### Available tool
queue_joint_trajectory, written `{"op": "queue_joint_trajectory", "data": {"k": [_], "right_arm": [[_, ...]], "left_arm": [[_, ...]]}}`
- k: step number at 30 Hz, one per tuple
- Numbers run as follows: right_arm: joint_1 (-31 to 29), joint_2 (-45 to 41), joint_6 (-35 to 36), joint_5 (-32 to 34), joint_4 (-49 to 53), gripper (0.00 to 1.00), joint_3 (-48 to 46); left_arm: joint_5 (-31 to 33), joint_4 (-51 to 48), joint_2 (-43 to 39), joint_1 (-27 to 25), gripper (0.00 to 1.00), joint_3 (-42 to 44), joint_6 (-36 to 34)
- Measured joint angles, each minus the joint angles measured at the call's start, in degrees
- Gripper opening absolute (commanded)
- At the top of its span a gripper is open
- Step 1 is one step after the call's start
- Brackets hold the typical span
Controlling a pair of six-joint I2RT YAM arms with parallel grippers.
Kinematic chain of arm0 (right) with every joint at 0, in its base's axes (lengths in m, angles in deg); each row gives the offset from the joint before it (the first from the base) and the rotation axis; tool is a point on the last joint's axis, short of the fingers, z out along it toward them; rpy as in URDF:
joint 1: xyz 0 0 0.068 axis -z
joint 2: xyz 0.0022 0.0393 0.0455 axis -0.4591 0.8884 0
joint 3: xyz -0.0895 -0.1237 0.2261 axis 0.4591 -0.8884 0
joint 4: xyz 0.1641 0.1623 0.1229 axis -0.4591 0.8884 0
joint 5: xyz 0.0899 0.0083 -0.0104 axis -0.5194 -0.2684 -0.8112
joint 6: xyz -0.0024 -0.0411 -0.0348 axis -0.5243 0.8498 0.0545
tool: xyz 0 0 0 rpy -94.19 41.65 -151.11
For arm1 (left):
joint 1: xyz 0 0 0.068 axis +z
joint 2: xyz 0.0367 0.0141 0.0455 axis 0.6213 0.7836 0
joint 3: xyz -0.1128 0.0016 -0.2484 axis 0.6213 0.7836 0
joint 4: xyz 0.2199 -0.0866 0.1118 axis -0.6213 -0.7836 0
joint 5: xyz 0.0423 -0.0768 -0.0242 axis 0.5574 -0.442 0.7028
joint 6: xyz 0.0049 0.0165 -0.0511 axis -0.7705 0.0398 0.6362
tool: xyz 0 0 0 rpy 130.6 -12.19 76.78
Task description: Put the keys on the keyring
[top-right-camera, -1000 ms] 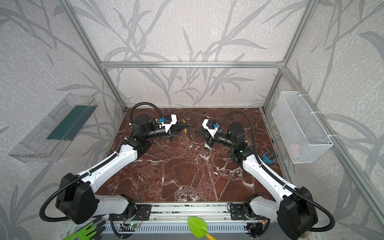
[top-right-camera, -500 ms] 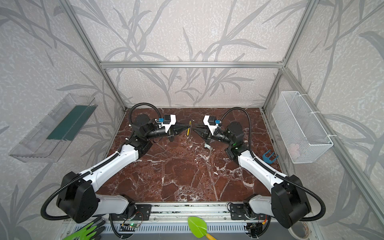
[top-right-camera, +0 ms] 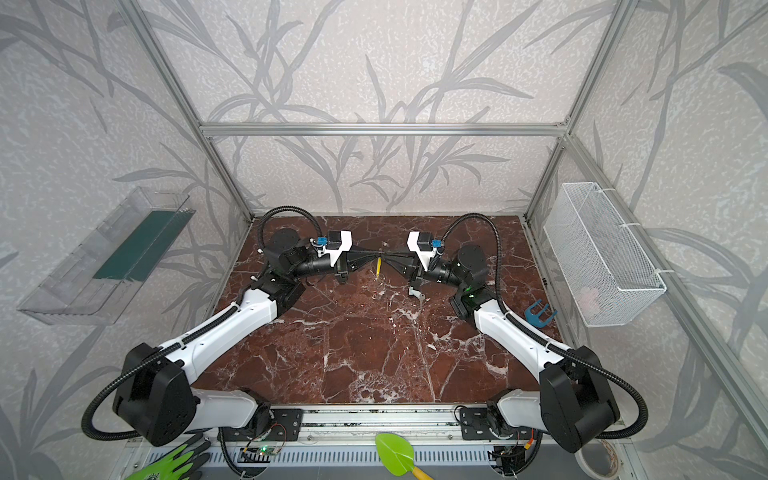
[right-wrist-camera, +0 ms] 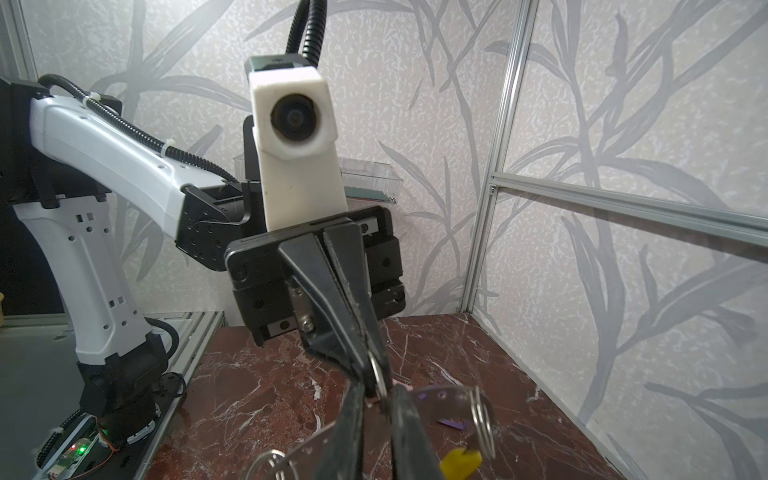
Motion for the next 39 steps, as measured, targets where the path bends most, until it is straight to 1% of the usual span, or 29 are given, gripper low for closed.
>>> {"op": "queue_joint_trajectory", "data": {"k": [2, 7, 12, 13, 15, 16, 18, 20, 24, 28, 33, 39], "right_arm": [[0.00, 0.00, -0.15, 0.00, -0.04, 0.15, 0.00], [0.07, 0.02, -0.79, -0.11, -0.37, 0.01, 0.00], [0.09, 0.02, -0.37, -0.13, -0.37, 0.00, 0.00], [0.09, 0.02, -0.09, -0.13, -0.20, 0.00, -0.02], [0.09, -0.13, 0.79, -0.22, 1.07, 0.00, 0.00], [0.09, -0.35, 1.79, -0.33, 3.10, 0.00, 0.20], [0.07, -0.94, 3.89, -0.24, 8.55, 0.00, 0.94], [0.02, -1.73, 7.17, 0.24, 15.98, 0.00, 2.69], [-0.33, -3.56, 15.23, 2.89, 32.13, 0.00, 8.39], [-1.05, -4.50, 21.79, 6.34, 45.16, 0.00, 14.03], [-2.84, -4.50, 26.34, 9.88, 55.04, 0.00, 17.42], [-4.20, -4.00, 28.92, 12.37, 61.27, 0.00, 18.40]], "left_arm": [[-0.13, 0.00, 0.00, 0.00, 0.00, 0.00, 0.00], [-0.35, 0.00, 0.00, 0.00, 0.00, 0.00, -0.02], [-0.37, -0.09, -0.07, 0.00, 0.00, 0.00, -0.22], [-0.39, -0.26, -0.09, 0.00, 0.04, 0.00, -0.50], [-0.20, -1.70, -0.33, 0.00, 0.26, 0.00, -2.16], [0.20, -3.30, -0.57, 0.00, 0.31, 0.00, -3.52], [1.44, -7.78, -1.42, 0.00, 0.35, -0.09, -7.28], [2.91, -14.38, -2.21, 0.00, 0.35, -1.18, -12.28], [6.58, -28.26, -2.91, -0.04, 0.33, -6.71, -22.47], [9.11, -37.20, -3.48, -0.44, 0.30, -10.93, -29.03], [10.86, -44.28, -3.26, -2.36, 0.29, -13.73, -33.57], [12.24, -47.25, -2.12, -3.87, 0.26, -14.10, -34.93]]}}
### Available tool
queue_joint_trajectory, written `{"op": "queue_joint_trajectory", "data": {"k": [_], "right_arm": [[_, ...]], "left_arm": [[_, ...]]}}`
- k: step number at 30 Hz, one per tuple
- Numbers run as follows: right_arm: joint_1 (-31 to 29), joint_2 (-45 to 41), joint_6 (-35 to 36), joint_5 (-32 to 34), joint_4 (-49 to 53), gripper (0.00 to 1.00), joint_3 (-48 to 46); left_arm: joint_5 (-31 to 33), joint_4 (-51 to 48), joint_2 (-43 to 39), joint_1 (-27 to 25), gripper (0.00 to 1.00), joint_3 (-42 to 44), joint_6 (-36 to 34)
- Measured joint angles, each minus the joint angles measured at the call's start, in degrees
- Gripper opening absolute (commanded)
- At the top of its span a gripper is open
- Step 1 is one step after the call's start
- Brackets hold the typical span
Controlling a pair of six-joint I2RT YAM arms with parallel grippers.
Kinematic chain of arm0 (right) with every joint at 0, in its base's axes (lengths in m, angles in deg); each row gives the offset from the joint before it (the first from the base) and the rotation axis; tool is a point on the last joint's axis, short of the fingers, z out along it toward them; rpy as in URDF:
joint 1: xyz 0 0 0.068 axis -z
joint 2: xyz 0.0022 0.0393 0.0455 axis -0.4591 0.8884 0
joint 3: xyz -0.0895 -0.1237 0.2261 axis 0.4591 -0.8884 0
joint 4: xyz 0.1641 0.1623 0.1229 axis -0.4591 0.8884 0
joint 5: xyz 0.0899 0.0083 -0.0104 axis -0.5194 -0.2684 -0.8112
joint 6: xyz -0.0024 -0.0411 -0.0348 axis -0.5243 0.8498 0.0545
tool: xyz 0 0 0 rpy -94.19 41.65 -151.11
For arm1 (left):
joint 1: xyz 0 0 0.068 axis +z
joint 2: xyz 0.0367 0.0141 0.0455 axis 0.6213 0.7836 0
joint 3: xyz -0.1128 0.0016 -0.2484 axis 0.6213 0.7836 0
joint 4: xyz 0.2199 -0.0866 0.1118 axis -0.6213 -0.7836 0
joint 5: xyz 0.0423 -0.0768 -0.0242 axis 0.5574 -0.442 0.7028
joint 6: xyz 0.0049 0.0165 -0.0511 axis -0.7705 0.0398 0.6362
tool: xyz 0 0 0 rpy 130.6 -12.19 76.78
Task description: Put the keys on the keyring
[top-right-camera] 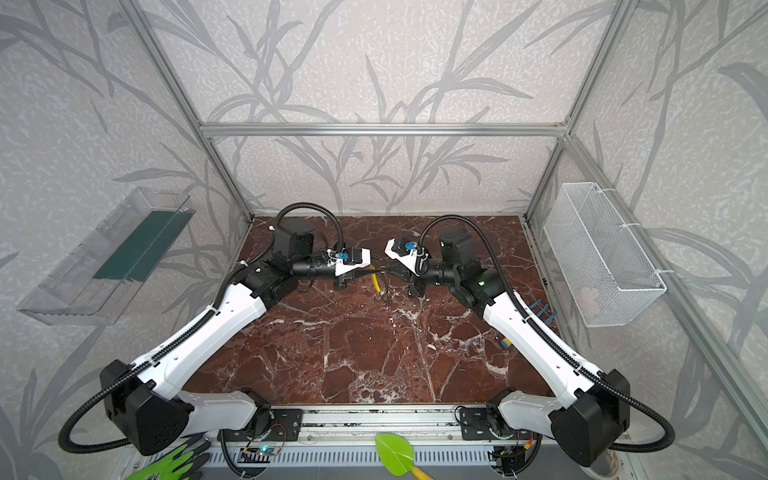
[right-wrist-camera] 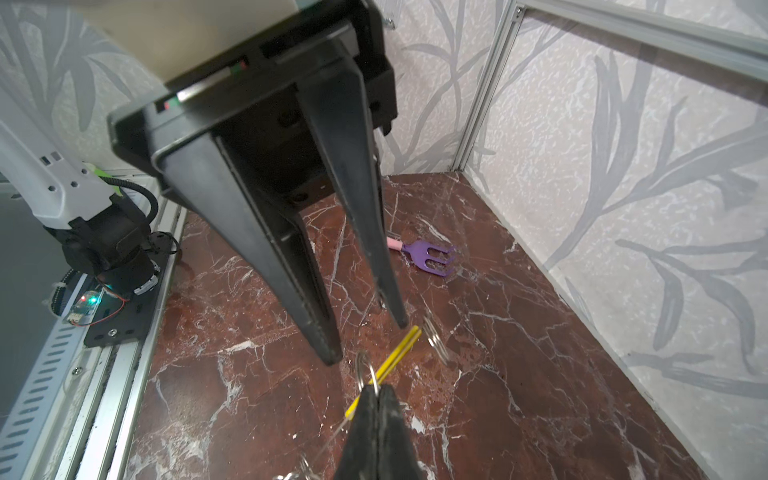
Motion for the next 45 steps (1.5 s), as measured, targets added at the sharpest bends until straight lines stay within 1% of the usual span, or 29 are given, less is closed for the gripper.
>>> {"op": "queue_joint_trajectory", "data": {"k": [4, 9, 14, 20, 24, 25, 28, 29, 33, 37, 40, 42, 45], "right_arm": [[-0.44, 0.00, 0.59, 0.83, 1.60, 0.00, 0.02], [-0.72, 0.00, 1.25, 1.73, 2.29, 0.00, 0.39], [-1.05, 0.00, 1.42, 1.92, 2.43, 0.00, 0.87], [-1.31, 0.07, 1.88, 2.82, 3.52, 0.00, 0.87], [-1.66, 0.11, 1.90, 3.41, 3.52, 0.00, 0.87], [-1.66, 0.11, 1.90, 3.50, 3.48, 0.03, 0.85], [-1.66, -0.31, 1.62, 4.24, 1.79, 0.23, -0.24], [-1.64, -0.72, 1.60, 4.33, 0.24, 0.26, -1.27], [0.13, -3.98, -0.09, 3.72, -7.61, 0.28, -8.11], [3.34, -6.54, -3.74, 2.51, -15.91, 0.27, -14.29], [4.00, -7.04, -5.53, 1.64, -20.00, 0.24, -15.96], [3.98, -7.04, -6.45, 0.94, -21.92, 0.22, -15.98], [3.98, -7.04, -7.85, -0.52, -24.65, 0.22, -15.98]], "left_arm": [[0.81, -1.36, 0.90, -0.52, 0.24, -0.11, -0.48], [1.84, -3.43, 1.60, -1.03, 0.18, -1.33, -1.14], [2.34, -4.35, 2.49, -1.53, 0.15, -2.67, -1.60], [2.54, -5.20, 3.26, -2.01, 0.01, -3.02, -2.27], [2.73, -5.95, 3.54, -2.14, 0.00, -3.43, -2.58], [2.78, -5.92, 3.58, -2.14, 0.00, -3.43, -2.58], [2.67, -5.46, 3.61, -2.12, 0.00, -3.34, -2.29], [2.49, -4.48, 3.61, -2.10, 0.00, -3.06, -1.84], [-0.61, 2.75, 3.43, -0.87, 0.00, 0.76, 3.48], [-4.94, 14.10, 3.37, 1.38, 0.00, 6.12, 12.48], [-7.34, 22.12, 3.37, 2.60, 0.00, 8.76, 18.84], [-8.52, 26.77, 3.37, 3.04, 0.00, 9.68, 22.25], [-10.32, 32.37, 3.37, 3.23, 0.00, 10.25, 26.23]]}}
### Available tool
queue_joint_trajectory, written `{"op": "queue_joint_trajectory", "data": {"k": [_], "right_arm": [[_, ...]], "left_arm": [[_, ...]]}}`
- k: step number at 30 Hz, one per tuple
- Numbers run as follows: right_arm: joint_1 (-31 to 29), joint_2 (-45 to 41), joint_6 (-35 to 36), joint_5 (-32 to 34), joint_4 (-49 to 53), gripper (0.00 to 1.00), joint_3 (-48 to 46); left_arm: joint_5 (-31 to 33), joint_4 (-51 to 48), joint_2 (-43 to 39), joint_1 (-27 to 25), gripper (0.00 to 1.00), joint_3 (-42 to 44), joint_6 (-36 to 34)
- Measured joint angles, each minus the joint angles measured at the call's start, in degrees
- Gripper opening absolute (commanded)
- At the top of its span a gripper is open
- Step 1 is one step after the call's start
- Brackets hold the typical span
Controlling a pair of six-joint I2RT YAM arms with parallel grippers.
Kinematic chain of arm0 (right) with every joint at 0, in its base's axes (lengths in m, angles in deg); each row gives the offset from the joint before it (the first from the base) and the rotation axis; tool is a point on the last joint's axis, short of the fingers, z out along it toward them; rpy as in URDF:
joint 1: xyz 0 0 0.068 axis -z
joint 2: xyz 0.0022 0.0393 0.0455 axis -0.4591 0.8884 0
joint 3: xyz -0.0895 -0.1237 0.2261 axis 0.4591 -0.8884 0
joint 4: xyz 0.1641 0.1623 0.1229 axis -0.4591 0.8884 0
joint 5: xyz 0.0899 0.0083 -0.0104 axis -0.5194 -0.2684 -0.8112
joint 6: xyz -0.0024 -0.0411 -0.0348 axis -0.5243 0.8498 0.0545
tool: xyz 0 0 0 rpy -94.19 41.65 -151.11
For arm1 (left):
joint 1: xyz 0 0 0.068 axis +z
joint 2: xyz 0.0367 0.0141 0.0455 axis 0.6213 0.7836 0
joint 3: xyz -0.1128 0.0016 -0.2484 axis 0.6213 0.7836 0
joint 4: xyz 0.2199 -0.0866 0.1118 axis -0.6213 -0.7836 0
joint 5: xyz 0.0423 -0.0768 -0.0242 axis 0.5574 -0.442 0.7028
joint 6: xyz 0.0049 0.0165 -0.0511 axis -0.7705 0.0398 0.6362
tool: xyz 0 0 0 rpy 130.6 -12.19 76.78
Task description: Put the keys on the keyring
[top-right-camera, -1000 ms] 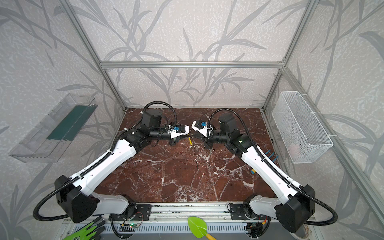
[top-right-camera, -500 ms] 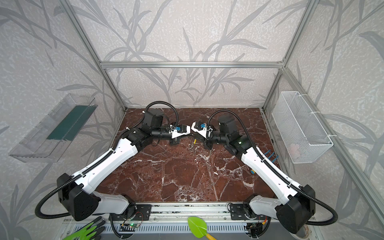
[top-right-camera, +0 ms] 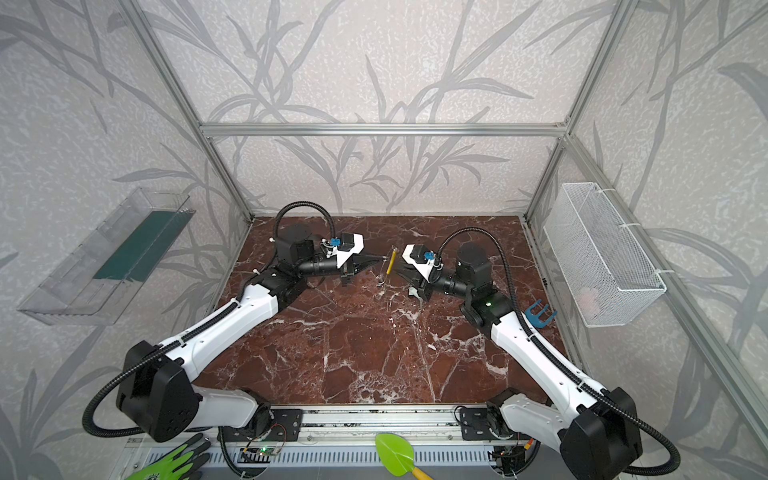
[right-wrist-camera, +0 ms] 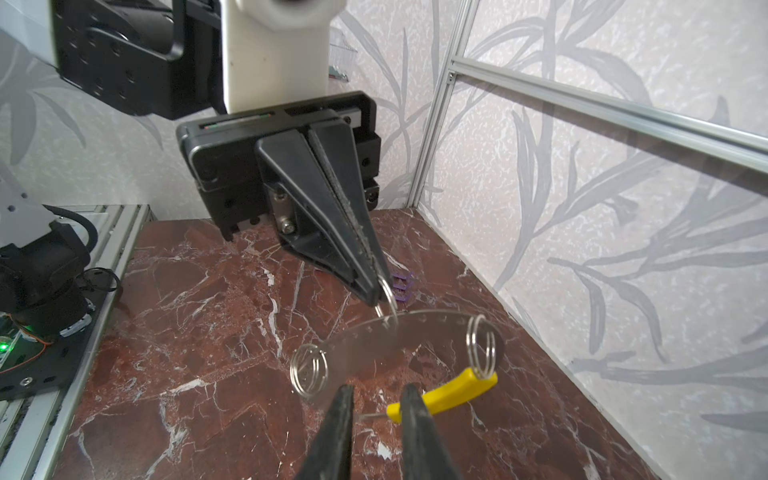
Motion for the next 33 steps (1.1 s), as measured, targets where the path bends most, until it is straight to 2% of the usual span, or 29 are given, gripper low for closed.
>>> {"op": "queue_joint_trajectory", "data": {"k": [5, 13, 22, 30, 33], "right_arm": [[0.00, 0.11, -2.67, -2.36, -5.03, 0.23, -0.02], [0.00, 2.34, -6.73, -4.66, -11.26, 0.22, 0.00], [0.00, 4.26, -9.03, -6.36, -14.51, 0.12, 0.00], [0.00, 4.39, -10.10, -7.58, -16.37, 0.12, 0.00], [0.00, 4.59, -10.29, -8.26, -16.74, 0.06, 0.00]], "left_arm": [[-2.40, 5.62, 0.00, 0.04, 0.00, 0.33, 3.54], [-4.13, 8.48, 0.00, 0.04, 0.00, 0.55, 5.31], [-4.87, 8.85, 0.00, 0.04, 0.00, 0.59, 5.33], [-5.22, 8.79, 0.00, 0.04, 0.00, 0.59, 5.18], [-5.25, 8.72, 0.00, 0.04, 0.00, 0.59, 5.05]]}}
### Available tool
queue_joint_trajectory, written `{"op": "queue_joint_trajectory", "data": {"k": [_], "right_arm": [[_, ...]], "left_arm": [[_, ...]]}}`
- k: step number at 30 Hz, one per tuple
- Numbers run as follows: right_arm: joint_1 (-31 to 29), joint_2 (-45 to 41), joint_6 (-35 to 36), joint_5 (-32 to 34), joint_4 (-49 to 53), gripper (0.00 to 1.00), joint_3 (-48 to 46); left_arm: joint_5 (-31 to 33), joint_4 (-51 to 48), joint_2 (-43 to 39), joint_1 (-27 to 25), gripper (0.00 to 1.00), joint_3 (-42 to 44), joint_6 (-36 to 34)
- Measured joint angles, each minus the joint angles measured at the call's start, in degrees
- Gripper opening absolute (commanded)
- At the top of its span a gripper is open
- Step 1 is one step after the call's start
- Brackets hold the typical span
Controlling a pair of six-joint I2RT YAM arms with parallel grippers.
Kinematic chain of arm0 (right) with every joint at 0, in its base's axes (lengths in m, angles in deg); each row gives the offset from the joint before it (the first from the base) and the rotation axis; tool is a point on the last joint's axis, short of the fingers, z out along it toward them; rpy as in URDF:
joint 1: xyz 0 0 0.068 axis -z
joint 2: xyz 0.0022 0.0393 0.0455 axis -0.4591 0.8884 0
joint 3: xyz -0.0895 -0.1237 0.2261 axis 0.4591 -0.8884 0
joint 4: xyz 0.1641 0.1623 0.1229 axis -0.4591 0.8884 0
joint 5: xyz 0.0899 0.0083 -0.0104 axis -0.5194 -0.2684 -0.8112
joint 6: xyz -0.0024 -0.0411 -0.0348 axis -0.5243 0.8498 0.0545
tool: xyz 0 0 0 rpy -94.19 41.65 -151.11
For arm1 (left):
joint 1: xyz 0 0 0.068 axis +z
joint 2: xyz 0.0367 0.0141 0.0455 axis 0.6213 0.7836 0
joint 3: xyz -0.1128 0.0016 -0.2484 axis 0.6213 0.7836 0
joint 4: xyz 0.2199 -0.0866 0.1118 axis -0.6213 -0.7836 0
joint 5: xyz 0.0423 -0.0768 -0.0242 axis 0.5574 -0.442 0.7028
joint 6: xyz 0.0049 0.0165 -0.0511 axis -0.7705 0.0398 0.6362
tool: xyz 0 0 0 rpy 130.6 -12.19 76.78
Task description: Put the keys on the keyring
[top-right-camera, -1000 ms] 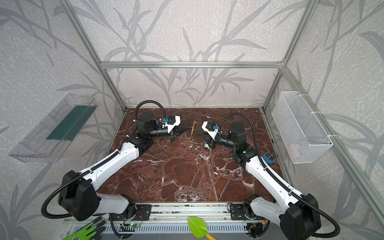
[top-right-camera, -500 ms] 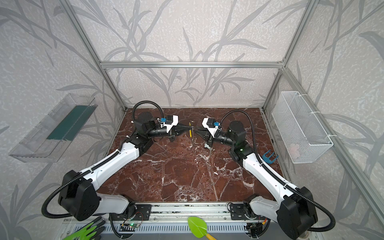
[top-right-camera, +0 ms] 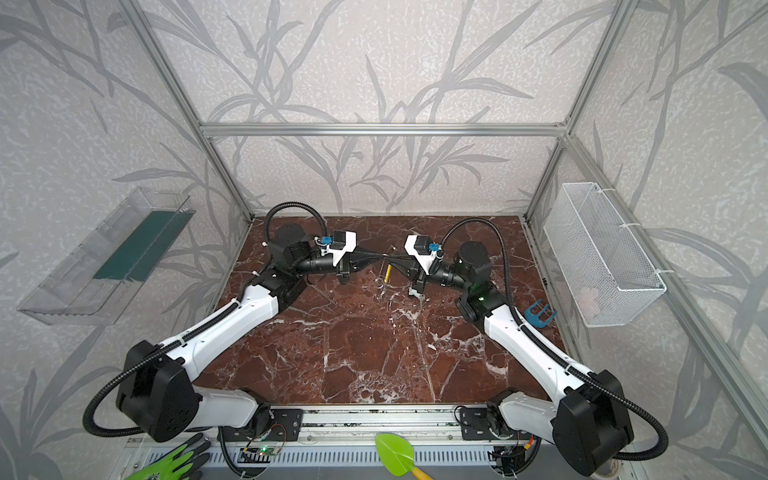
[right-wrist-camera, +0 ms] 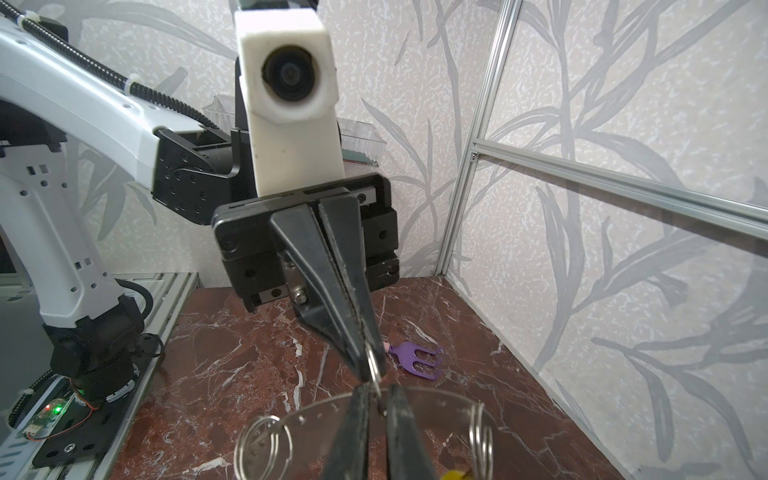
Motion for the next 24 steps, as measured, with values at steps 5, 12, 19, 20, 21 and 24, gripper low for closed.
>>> {"op": "queue_joint_trajectory", "data": {"k": [5, 12, 19, 20, 21, 24], "right_arm": [[0.02, 0.11, 0.22, -0.48, 0.04, 0.00, 0.00], [-0.22, -0.09, 4.46, 2.51, 4.46, 0.00, 0.33], [-5.16, -1.09, 18.99, 14.23, 15.89, 0.00, 2.91], [-5.92, -1.25, 21.18, 15.61, 16.79, 0.00, 2.91], [-6.82, -1.36, 22.84, 17.40, 17.68, 0.00, 2.91], [-8.61, -1.42, 28.02, 21.86, 19.58, 0.00, 2.91]], "left_arm": [[-0.04, -0.37, 0.00, 0.00, 0.00, 0.00, -0.39], [2.21, -4.87, -0.35, 0.00, 0.32, 0.00, -5.18], [9.20, -15.76, -3.21, -0.07, 0.31, -0.50, -15.87], [9.99, -17.03, -3.54, -0.13, 0.31, -0.63, -17.27], [10.95, -18.32, -3.85, -0.22, 0.30, -0.74, -18.80], [13.88, -22.53, -4.61, -1.11, 0.28, -1.33, -23.47]]}}
